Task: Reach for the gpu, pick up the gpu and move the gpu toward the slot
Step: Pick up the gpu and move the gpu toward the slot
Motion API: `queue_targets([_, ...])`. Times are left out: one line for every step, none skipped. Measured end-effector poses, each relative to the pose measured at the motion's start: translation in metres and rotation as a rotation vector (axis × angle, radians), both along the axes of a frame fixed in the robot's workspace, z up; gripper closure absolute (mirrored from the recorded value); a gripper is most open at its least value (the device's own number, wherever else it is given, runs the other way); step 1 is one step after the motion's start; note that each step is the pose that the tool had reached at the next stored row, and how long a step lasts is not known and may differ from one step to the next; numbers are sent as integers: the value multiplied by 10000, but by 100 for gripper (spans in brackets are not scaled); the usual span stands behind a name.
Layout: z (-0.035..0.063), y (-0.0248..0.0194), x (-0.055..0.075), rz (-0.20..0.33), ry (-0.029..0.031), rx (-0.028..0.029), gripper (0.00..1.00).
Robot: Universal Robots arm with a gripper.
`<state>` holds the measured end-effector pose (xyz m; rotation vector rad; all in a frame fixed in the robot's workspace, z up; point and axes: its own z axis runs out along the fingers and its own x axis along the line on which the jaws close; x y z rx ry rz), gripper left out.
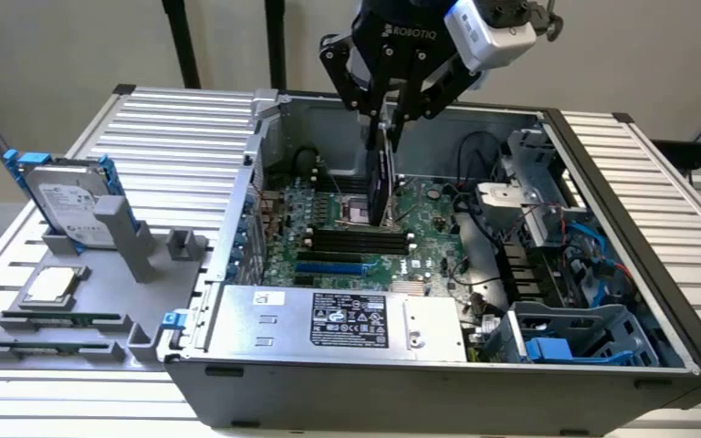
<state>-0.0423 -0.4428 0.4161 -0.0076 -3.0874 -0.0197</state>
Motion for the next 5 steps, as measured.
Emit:
queue_targets([0,0,0,0,0,0,74])
queue_targets([0,0,0,1,0,0,74])
queue_targets([0,0,1,1,0,0,74])
queue_targets([0,0,1,2,0,-1,74])
queue_targets([0,0,0,1,0,0,74])
